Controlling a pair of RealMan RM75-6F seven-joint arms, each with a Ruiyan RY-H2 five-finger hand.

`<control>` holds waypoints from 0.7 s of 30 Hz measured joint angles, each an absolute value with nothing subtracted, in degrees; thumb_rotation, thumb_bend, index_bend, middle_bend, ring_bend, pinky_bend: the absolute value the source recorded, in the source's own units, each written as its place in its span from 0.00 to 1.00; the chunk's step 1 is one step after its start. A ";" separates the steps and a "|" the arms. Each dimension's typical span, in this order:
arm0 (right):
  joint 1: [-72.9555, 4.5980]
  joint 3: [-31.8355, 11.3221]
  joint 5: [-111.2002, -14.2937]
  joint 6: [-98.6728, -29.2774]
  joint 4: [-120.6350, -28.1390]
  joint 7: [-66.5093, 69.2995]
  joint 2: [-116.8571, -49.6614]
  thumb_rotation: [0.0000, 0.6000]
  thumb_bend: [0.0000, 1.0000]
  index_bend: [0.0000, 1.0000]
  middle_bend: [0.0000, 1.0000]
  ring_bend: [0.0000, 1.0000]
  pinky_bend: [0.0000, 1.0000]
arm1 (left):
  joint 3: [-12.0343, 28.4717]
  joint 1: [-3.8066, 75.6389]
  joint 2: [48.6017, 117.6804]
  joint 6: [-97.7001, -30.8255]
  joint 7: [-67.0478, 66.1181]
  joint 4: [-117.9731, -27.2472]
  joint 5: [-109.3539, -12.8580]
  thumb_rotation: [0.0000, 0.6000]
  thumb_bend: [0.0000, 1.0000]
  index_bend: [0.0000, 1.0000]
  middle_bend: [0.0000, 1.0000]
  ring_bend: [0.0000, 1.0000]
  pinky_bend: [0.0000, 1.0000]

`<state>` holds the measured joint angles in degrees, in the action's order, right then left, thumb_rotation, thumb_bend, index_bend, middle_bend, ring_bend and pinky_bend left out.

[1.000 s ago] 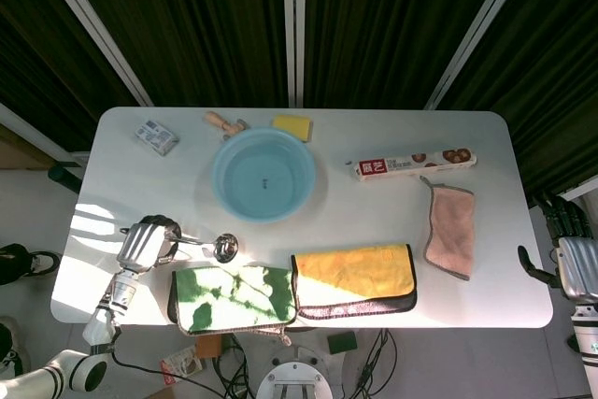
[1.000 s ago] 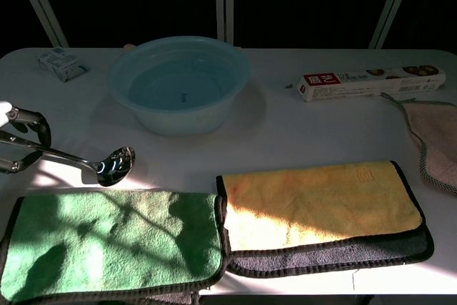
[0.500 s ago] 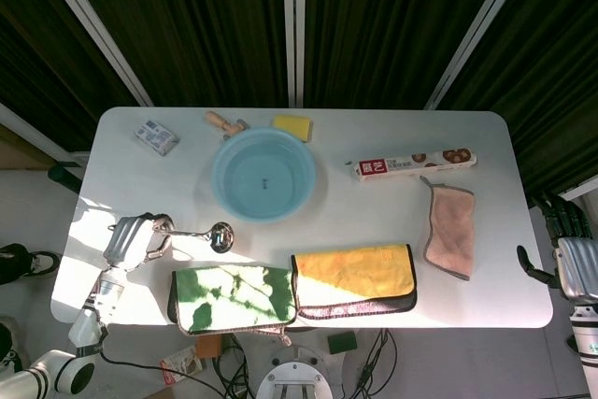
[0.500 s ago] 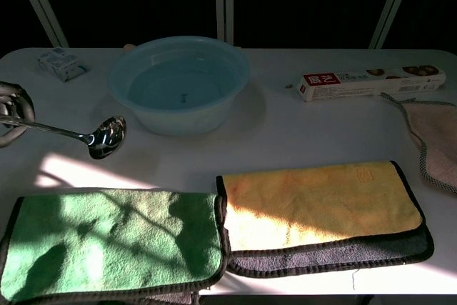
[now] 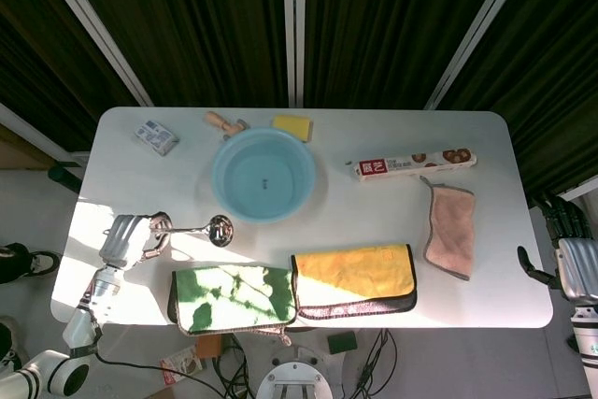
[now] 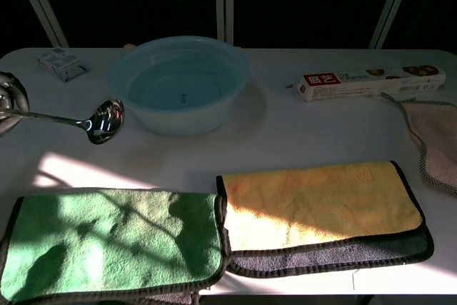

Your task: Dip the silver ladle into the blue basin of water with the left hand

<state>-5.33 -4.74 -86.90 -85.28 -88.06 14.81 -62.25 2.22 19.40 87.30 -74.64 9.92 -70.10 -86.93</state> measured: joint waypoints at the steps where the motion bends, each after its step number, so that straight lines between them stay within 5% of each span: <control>1: -5.34 -4.75 -86.88 -85.24 -88.06 14.84 -62.23 1.00 0.42 0.10 0.00 0.00 0.00 | 2.33 19.44 86.94 -74.74 9.82 -70.48 -86.94 1.00 0.50 0.87 0.68 0.75 0.84; 13: -5.31 -4.86 -86.71 -85.29 -88.17 14.96 -62.11 1.00 0.42 0.10 0.00 0.00 0.00 | 6.04 20.99 76.03 -74.96 8.50 -80.56 -85.69 1.00 0.50 0.87 0.68 0.75 0.84; 21: -5.13 -4.98 -86.66 -85.76 -88.30 14.79 -62.15 1.00 0.42 0.10 0.00 0.00 0.00 | 10.97 28.21 74.56 -64.48 6.33 -83.16 -79.26 1.00 0.50 0.87 0.68 0.76 0.84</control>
<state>-5.13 -4.98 -86.66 -85.76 -88.30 14.79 -62.15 10.97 28.21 74.56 -64.48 6.33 -83.16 -79.26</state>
